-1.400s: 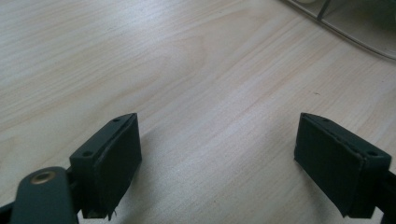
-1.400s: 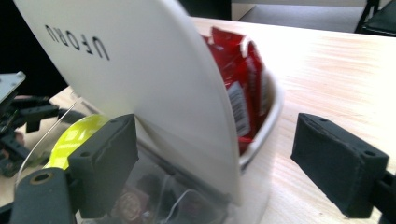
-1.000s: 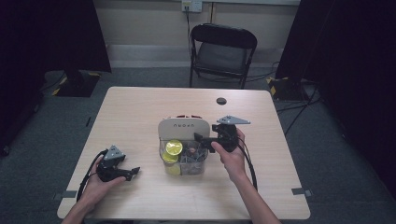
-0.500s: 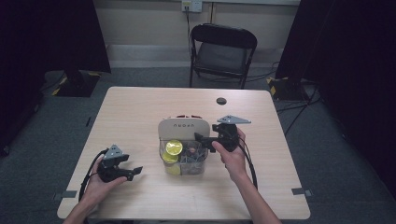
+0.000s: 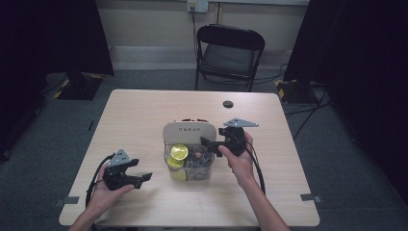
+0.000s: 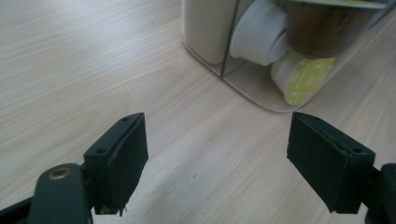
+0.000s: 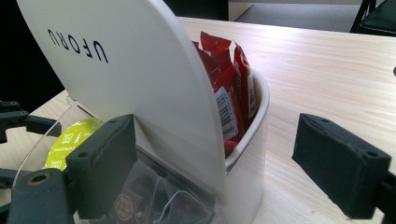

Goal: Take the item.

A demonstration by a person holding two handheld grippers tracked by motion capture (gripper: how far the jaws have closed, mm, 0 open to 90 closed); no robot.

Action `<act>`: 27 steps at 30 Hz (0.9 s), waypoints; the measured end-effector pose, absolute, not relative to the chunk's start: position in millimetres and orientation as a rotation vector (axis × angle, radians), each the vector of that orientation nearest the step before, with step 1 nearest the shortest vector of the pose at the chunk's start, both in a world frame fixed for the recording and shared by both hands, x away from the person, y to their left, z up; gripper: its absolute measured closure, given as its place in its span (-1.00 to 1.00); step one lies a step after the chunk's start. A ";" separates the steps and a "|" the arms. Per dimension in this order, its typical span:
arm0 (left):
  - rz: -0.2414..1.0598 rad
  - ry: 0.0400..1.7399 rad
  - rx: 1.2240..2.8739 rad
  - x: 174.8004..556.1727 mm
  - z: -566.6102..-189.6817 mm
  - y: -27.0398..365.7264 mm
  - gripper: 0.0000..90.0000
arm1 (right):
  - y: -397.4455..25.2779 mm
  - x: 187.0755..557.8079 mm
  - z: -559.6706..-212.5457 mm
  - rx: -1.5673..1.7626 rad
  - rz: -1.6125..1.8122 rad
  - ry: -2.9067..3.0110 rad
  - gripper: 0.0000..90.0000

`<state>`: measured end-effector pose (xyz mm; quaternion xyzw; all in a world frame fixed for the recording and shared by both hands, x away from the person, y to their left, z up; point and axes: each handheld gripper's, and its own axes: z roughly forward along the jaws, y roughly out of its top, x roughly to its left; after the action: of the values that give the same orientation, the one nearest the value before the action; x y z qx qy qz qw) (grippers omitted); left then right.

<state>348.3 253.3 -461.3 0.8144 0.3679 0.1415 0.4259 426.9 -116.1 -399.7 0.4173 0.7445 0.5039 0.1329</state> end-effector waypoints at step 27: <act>0.381 0.780 1.987 339.3 -429.6 223.3 -0.46 | -117.4 427.7 -395.6 1.199 1.456 2.161 -0.71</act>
<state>339.3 223.3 -429.6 0.8099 0.3181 0.1552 0.4678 427.7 -117.4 -395.6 0.4140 0.7463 0.5030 0.1363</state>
